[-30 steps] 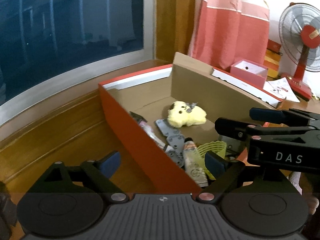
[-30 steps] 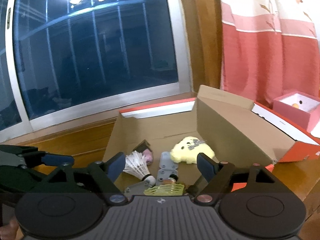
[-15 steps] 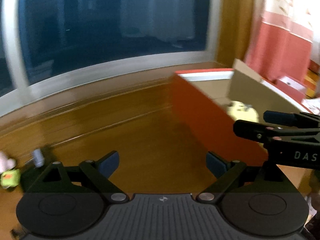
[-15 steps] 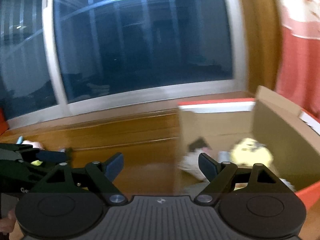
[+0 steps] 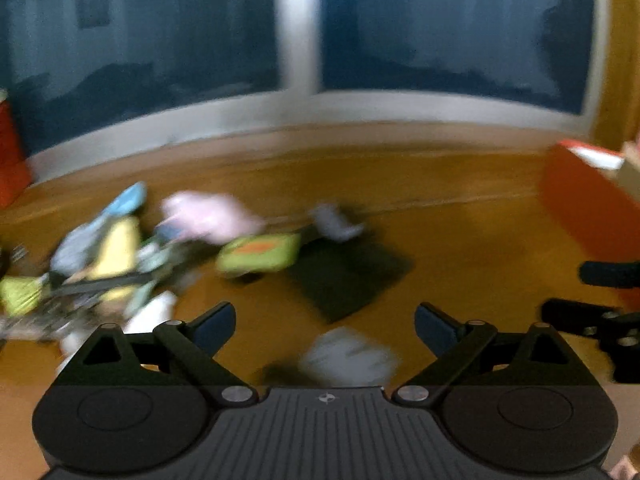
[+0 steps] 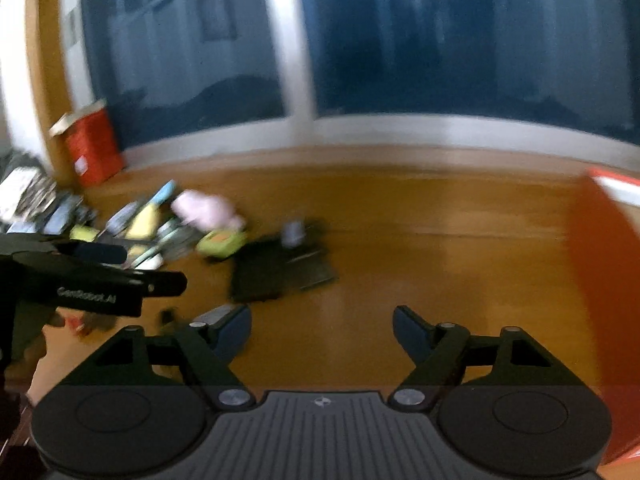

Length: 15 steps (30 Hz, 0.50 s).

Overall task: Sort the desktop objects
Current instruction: 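Move both open tools back over the cluttered desk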

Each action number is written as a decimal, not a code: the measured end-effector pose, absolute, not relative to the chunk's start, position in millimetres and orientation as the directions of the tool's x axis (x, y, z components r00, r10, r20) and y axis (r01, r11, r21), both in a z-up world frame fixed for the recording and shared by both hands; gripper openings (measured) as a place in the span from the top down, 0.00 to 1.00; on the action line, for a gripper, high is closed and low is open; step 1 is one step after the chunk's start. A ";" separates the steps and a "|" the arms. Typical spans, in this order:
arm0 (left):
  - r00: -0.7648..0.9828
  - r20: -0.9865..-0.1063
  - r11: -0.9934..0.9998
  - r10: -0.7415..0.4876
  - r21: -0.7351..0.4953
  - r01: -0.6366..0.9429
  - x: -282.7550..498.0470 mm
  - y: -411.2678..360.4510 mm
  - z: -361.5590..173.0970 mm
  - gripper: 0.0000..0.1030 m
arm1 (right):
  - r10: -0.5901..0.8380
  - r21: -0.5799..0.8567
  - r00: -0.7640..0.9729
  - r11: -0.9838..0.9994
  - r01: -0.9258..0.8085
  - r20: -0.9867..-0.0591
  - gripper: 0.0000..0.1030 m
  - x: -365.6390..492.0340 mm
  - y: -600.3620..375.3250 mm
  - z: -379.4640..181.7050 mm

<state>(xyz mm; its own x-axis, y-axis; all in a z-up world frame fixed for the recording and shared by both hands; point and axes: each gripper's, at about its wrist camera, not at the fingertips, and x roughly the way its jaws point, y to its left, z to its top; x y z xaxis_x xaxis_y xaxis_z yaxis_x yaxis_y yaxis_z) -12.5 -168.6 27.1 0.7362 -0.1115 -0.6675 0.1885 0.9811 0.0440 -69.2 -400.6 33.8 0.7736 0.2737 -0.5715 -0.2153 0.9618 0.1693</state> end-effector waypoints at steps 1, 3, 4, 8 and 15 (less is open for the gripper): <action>0.732 -0.675 0.986 -0.093 0.041 0.163 -14.1 -150.8 21.4 0.06 | 0.287 0.170 0.759 0.958 -0.231 -0.584 0.27 -68.7 -387.7 31.8; 0.713 -0.700 0.994 -0.050 0.034 0.103 -14.1 -118.8 7.5 0.06 | 0.307 0.171 0.733 0.951 -0.257 -0.607 0.30 -68.1 -364.7 27.5; 0.702 -0.712 0.996 -0.030 0.034 0.077 -13.6 -105.8 1.1 0.06 | 0.313 0.169 0.722 0.949 -0.266 -0.617 0.32 -68.3 -354.1 25.7; 0.664 -0.748 1.000 0.005 0.018 0.014 -12.7 -65.3 -24.0 0.06 | 0.331 0.159 0.684 0.940 -0.303 -0.651 0.35 -69.5 -317.6 17.9; 0.653 -0.757 0.998 -0.013 0.027 0.051 -13.6 -42.5 -37.6 0.07 | 0.328 0.150 0.642 0.937 -0.316 -0.693 0.39 -60.6 -273.6 -0.7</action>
